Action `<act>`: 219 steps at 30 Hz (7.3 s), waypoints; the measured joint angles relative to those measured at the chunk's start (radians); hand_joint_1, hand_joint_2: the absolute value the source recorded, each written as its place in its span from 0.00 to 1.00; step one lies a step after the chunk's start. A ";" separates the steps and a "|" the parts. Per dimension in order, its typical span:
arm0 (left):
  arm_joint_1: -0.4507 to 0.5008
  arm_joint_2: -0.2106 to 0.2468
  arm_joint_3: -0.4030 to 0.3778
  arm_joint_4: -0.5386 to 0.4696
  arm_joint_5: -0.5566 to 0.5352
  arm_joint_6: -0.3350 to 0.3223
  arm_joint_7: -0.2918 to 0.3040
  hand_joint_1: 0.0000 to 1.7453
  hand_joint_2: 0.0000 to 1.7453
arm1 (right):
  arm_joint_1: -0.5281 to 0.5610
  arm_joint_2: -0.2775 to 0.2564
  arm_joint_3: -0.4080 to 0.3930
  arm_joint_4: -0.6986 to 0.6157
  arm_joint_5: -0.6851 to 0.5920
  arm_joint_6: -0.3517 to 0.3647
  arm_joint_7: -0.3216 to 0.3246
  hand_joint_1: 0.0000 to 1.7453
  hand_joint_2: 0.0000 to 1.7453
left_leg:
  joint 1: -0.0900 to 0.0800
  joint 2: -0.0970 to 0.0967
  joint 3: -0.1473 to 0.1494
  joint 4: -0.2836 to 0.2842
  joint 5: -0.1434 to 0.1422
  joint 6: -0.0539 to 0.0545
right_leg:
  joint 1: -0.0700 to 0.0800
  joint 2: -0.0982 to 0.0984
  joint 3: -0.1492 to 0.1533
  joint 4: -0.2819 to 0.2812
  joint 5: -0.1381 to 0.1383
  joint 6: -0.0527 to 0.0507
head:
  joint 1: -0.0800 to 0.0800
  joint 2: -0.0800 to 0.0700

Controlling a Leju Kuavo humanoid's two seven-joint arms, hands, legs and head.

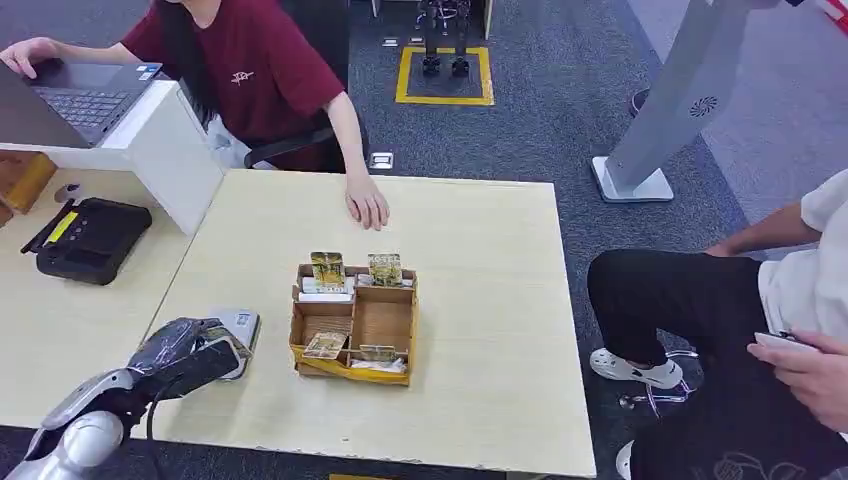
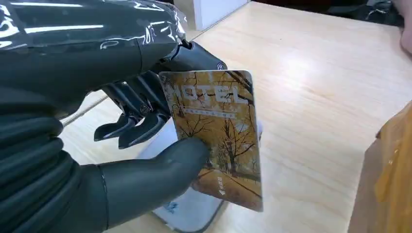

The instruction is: Pass the card to the sensor for recognition and then transmit it.

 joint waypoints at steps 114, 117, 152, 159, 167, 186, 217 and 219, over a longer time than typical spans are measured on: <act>-0.239 -0.457 0.174 0.175 0.076 0.644 -0.281 1.00 1.00 | -0.036 0.027 0.103 0.005 -0.028 0.000 -0.008 0.00 0.00 | -0.001 -0.003 -0.001 0.000 0.004 0.002 | -0.001 -0.004 0.001 0.000 0.003 0.001 | 0.000 0.000; -0.264 -0.456 0.174 0.216 0.031 0.655 -0.281 1.00 1.00 | -0.036 0.027 0.114 0.005 -0.028 0.000 -0.006 0.00 0.00 | -0.001 -0.003 -0.001 0.000 0.004 0.002 | -0.001 -0.004 0.001 0.000 0.003 0.001 | 0.001 0.000; -0.385 -0.452 0.197 0.481 -0.108 0.756 -0.276 0.00 1.00 | -0.037 0.029 0.146 0.008 -0.046 0.002 -0.003 0.00 0.00 | -0.001 -0.003 -0.001 0.000 0.004 0.002 | -0.001 -0.003 0.000 0.000 0.003 0.001 | 0.001 0.000; -0.385 -0.454 0.214 0.481 -0.069 0.757 -0.277 0.00 1.00 | -0.036 0.029 0.146 0.008 -0.053 -0.001 -0.003 0.00 0.00 | -0.001 -0.003 -0.001 0.000 0.004 0.002 | -0.001 -0.003 0.000 0.000 0.003 0.001 | 0.001 0.000; -0.378 -0.438 0.217 0.447 -0.016 0.639 -0.258 0.00 1.00 | -0.029 0.029 0.146 0.008 -0.074 -0.006 -0.003 0.00 0.00 | -0.001 -0.002 -0.002 0.000 0.004 0.002 | -0.001 -0.003 0.000 0.000 0.003 0.001 | 0.001 0.000; 0.006 -0.280 0.132 -0.115 -0.239 0.415 -0.307 0.00 1.00 | 0.019 0.024 0.114 0.008 -0.140 -0.024 -0.037 0.00 0.00 | -0.001 0.002 -0.003 0.000 0.001 0.002 | -0.001 0.002 -0.004 0.000 0.001 0.001 | 0.000 0.000; 0.226 -0.316 -0.276 -0.295 -0.577 0.566 -0.233 0.00 1.00 | 0.009 0.027 0.066 0.008 -0.137 -0.036 -0.025 0.00 0.00 | -0.001 0.001 -0.003 0.000 0.001 0.002 | -0.001 0.001 -0.004 0.000 0.002 0.001 | 0.000 0.000; 0.215 -0.328 -0.290 -0.283 -0.577 0.568 -0.228 0.00 1.00 | 0.007 0.027 0.066 0.008 -0.136 -0.036 -0.025 0.00 0.00 | -0.001 0.001 -0.003 0.000 0.001 0.002 | -0.001 0.001 -0.004 0.000 0.002 0.001 | 0.000 0.000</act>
